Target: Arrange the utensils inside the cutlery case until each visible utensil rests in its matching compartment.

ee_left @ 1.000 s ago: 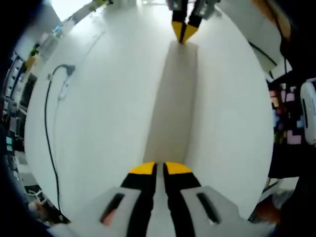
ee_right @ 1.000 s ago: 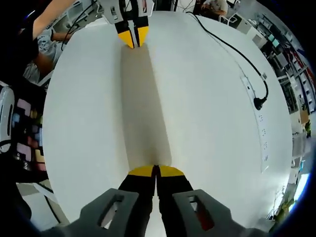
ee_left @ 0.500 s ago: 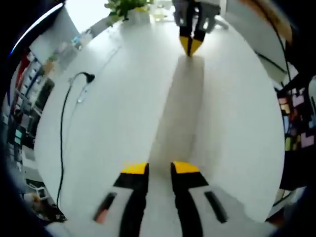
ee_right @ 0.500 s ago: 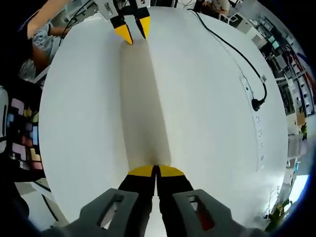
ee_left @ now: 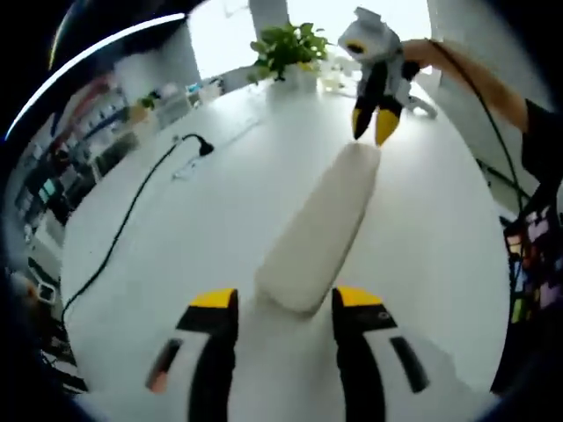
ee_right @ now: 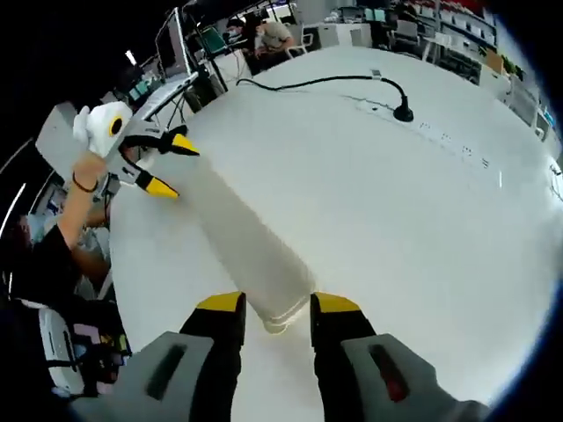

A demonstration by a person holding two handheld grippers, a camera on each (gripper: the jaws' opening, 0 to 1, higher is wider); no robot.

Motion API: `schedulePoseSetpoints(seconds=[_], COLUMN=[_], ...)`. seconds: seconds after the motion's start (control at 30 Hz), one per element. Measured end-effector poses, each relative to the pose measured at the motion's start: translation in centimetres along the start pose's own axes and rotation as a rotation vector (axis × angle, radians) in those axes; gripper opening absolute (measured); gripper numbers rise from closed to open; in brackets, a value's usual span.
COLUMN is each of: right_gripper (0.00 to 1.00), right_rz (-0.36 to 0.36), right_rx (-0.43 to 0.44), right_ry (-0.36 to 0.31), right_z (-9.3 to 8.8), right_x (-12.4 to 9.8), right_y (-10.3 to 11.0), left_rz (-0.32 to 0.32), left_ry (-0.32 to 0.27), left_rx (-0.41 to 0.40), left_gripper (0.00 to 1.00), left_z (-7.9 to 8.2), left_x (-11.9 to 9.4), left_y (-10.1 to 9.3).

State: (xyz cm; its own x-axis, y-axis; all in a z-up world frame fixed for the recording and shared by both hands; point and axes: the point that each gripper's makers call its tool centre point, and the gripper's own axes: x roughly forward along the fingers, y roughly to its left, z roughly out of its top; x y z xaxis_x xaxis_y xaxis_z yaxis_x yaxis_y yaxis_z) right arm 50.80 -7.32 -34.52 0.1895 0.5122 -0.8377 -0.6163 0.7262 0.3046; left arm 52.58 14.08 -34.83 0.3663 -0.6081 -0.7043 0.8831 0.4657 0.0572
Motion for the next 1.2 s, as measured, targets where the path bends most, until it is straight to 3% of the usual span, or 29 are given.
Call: schedulePoseSetpoints(seconds=[0.07, 0.13, 0.2, 0.27, 0.4, 0.6, 0.83, 0.97, 1.2], right_gripper=[0.45, 0.47, 0.45, 0.38, 0.4, 0.37, 0.34, 0.32, 0.33], right_rz=[-0.021, -0.021, -0.024, -0.034, 0.036, 0.069, 0.107, 0.108, 0.113], right_rx=[0.0, 0.025, 0.043, 0.108, 0.16, 0.214, 0.212, 0.192, 0.207], right_ry=[0.039, 0.055, 0.06, 0.077, 0.053, 0.068, 0.072, 0.119, 0.137], right_z=[-1.0, -1.6, -1.9, -2.3, -1.9, -1.9, -0.8, -1.5, -1.9], right_x=[0.0, -0.1, 0.0, 0.2, 0.9, 2.0, 2.4, 2.5, 2.9], right_y=[-0.4, -0.4, -0.4, -0.5, 0.6, 0.5, 0.7, 0.9, 1.2], left_rz=[0.0, 0.021, 0.021, 0.011, 0.017, 0.038, 0.056, 0.06, 0.085], left_ry=[-0.002, -0.016, -0.051, -0.049, -0.087, -0.124, -0.157, -0.142, -0.137], left_rx=[-0.053, -0.074, -0.087, -0.096, -0.131, -0.133, -0.156, -0.146, -0.142], left_gripper=[0.45, 0.45, 0.45, 0.48, 0.49, 0.54, 0.58, 0.61, 0.66], left_z=[-0.5, -0.7, -0.5, -1.0, -1.1, -1.0, -0.8, -1.1, -0.6], left_x=[0.6, 1.1, 1.5, 1.7, 1.6, 1.8, 2.3, 2.9, 3.0], left_y=[-0.2, 0.0, -0.3, -0.8, -1.2, -1.6, -2.0, -2.4, -2.6])
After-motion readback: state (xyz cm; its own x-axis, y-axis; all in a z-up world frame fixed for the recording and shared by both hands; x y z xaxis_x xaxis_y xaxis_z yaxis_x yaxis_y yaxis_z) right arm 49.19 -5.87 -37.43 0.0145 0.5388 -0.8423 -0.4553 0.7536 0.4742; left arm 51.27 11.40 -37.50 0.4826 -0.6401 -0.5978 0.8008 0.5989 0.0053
